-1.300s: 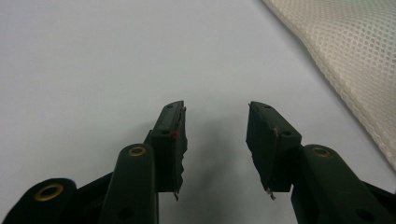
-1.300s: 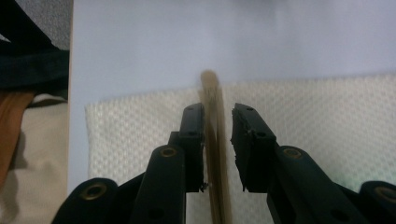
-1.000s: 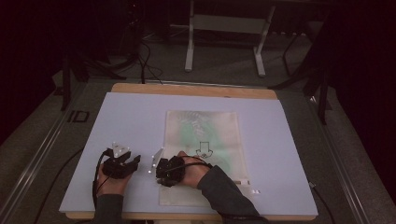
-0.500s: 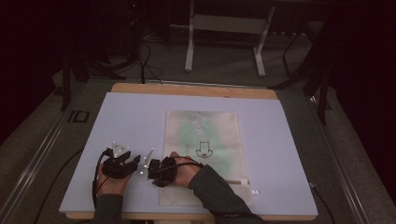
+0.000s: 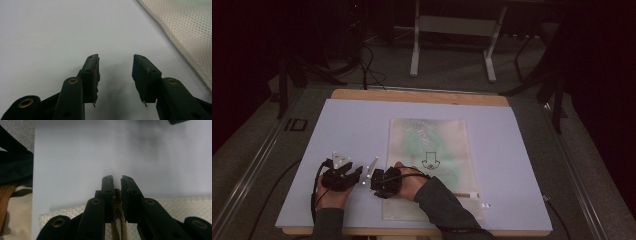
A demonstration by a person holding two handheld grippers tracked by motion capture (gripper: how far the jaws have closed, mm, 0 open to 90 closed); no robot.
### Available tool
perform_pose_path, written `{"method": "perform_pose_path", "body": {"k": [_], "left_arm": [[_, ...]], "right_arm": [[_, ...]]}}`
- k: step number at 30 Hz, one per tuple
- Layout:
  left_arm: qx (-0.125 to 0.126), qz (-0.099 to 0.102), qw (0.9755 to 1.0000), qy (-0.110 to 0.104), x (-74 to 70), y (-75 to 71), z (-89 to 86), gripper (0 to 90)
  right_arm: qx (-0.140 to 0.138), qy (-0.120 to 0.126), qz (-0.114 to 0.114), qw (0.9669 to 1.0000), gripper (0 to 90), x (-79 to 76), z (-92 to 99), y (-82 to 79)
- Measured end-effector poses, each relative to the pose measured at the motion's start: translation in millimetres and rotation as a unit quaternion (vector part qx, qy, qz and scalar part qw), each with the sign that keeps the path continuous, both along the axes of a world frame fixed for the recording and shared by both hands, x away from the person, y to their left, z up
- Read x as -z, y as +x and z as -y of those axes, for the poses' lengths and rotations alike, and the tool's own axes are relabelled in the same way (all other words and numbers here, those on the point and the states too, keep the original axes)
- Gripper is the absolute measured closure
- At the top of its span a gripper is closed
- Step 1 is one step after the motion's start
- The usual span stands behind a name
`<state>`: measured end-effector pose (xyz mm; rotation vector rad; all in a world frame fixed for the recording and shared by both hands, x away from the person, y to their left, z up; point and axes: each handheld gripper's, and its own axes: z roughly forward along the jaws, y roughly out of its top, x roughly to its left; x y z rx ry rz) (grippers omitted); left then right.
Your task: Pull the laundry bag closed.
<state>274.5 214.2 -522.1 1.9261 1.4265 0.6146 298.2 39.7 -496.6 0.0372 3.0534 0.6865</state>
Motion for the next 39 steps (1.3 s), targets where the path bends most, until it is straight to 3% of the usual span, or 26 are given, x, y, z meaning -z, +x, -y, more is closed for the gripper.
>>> {"method": "perform_pose_path", "body": {"k": [9,17,33,39], "left_arm": [[0.001,0.002,1.0000,-0.001,-0.4,-0.7,1.0,56.3],[0.004,0.000,1.0000,0.001,-0.4,-1.1,2.5,56.3],[0.027,0.003,0.9996,-0.005,-4.0,-7.5,10.3,57.7],[0.043,0.000,0.9991,-0.007,-4.1,-8.8,14.3,61.9]], "right_arm": [[0.003,0.021,0.003,0.9998,81.3,-10.5,12.4,-1.5],[0.010,0.020,0.005,0.9997,81.0,-11.8,28.3,-3.9],[0.032,0.024,-0.042,0.9983,80.3,9.1,45.8,4.7],[0.036,0.027,-0.040,0.9982,81.6,12.4,46.3,4.8]]}}
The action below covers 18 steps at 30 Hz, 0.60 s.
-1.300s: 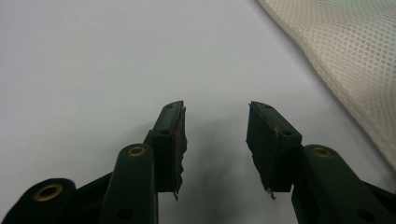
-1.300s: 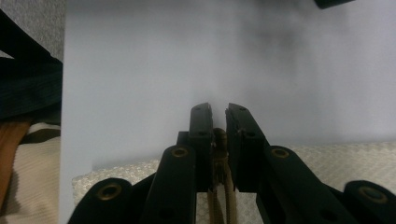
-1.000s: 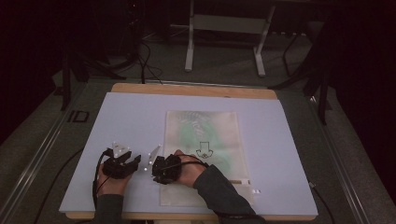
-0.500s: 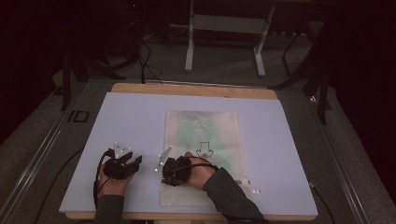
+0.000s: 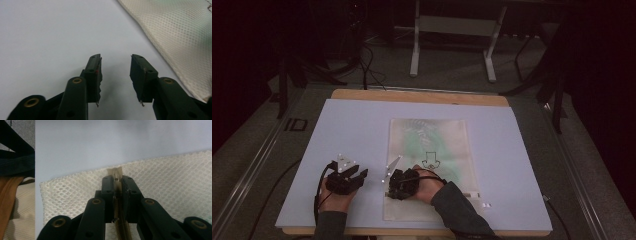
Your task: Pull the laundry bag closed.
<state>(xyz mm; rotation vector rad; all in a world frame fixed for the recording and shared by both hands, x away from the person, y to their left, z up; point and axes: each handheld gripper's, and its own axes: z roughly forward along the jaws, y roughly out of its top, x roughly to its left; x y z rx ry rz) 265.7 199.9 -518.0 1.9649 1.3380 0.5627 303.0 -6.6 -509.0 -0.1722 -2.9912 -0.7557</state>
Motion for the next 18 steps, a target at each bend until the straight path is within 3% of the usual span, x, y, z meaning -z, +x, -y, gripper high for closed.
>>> {"method": "perform_pose_path", "body": {"k": [4,5,10,13,18], "left_arm": [[0.016,-0.004,0.9999,-0.005,-0.2,-1.7,4.9,66.0],[0.022,-0.005,0.9997,-0.005,-0.4,-2.0,5.8,72.1],[0.067,-0.014,0.9975,-0.013,0.2,-3.0,15.1,85.6],[0.092,-0.021,0.9953,-0.022,1.2,-3.0,19.6,88.6],[0.110,-0.029,0.9933,-0.022,3.0,-4.1,29.3,89.0]], "right_arm": [[0.000,0.001,0.007,1.0000,81.7,-0.3,-0.8,-0.3],[0.001,0.001,0.005,1.0000,81.7,0.4,-1.1,-0.1],[0.002,0.001,0.006,1.0000,81.6,1.1,-0.5,-0.9],[0.001,-0.001,0.010,0.9999,81.5,1.3,-0.8,-1.6],[0.001,-0.005,0.015,0.9999,81.5,0.8,-1.5,-2.8]]}}
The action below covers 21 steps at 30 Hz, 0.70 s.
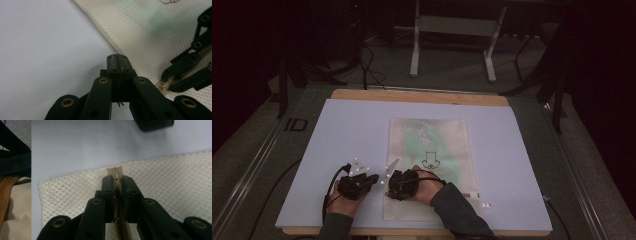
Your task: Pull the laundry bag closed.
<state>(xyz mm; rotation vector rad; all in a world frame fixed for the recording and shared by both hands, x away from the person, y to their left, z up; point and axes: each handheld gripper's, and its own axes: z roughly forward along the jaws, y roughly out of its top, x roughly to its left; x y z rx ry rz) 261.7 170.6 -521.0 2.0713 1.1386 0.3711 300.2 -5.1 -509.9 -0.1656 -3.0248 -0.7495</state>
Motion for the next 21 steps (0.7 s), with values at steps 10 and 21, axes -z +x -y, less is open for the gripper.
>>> {"method": "perform_pose_path", "body": {"k": [10,21], "left_arm": [[0.016,-0.006,0.9998,-0.008,2.9,0.7,14.4,88.8],[0.030,-0.014,0.9994,0.002,7.7,1.1,24.6,88.6]], "right_arm": [[0.002,0.005,0.008,1.0000,81.5,0.2,-0.6,1.3],[0.005,0.009,0.013,0.9999,81.5,1.1,-1.0,1.2]]}}
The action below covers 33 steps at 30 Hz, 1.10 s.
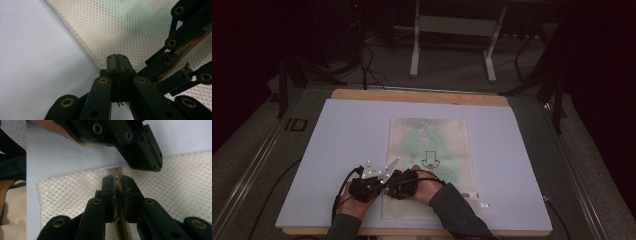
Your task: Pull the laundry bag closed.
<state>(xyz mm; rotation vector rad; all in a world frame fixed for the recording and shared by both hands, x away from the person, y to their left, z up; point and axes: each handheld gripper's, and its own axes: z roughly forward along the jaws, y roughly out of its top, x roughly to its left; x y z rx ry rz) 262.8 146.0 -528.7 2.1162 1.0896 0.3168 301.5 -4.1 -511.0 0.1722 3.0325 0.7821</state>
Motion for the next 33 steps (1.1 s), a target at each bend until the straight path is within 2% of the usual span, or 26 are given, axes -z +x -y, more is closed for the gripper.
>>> {"method": "perform_pose_path", "body": {"k": [7,13,16,21,24,25,27,33], "left_arm": [[0.007,-0.007,0.9999,0.005,0.8,-1.1,0.7,88.6],[0.006,-0.019,0.9998,-0.002,2.4,-2.1,0.5,88.7],[0.006,-0.018,0.9998,0.003,2.2,-3.0,1.4,88.7],[0.007,-0.006,0.9996,0.027,1.1,-4.8,6.5,89.2],[0.008,-0.009,0.9997,0.022,1.8,-4.3,4.6,89.3],[0.006,-0.014,0.9998,0.010,2.5,-3.5,2.8,89.3],[0.007,-0.018,0.9998,0.002,3.1,-2.5,0.9,89.3],[0.008,-0.011,0.9997,0.020,1.8,-3.7,4.3,89.4]], "right_arm": [[0.001,0.002,-0.003,1.0000,81.5,0.8,1.8,-0.4],[-0.002,0.005,-0.007,1.0000,81.6,1.5,2.8,1.2],[-0.003,0.005,-0.010,0.9999,81.6,1.5,3.6,1.8],[-0.006,0.009,-0.008,0.9999,81.7,2.1,4.9,2.0],[-0.002,0.010,-0.009,0.9999,81.8,1.8,6.6,1.5],[-0.005,0.012,-0.007,0.9999,81.8,2.1,7.5,1.9],[-0.003,0.013,-0.007,0.9999,81.8,2.2,8.8,1.5],[-0.003,0.009,-0.005,0.9999,82.0,0.8,10.7,0.1]]}}
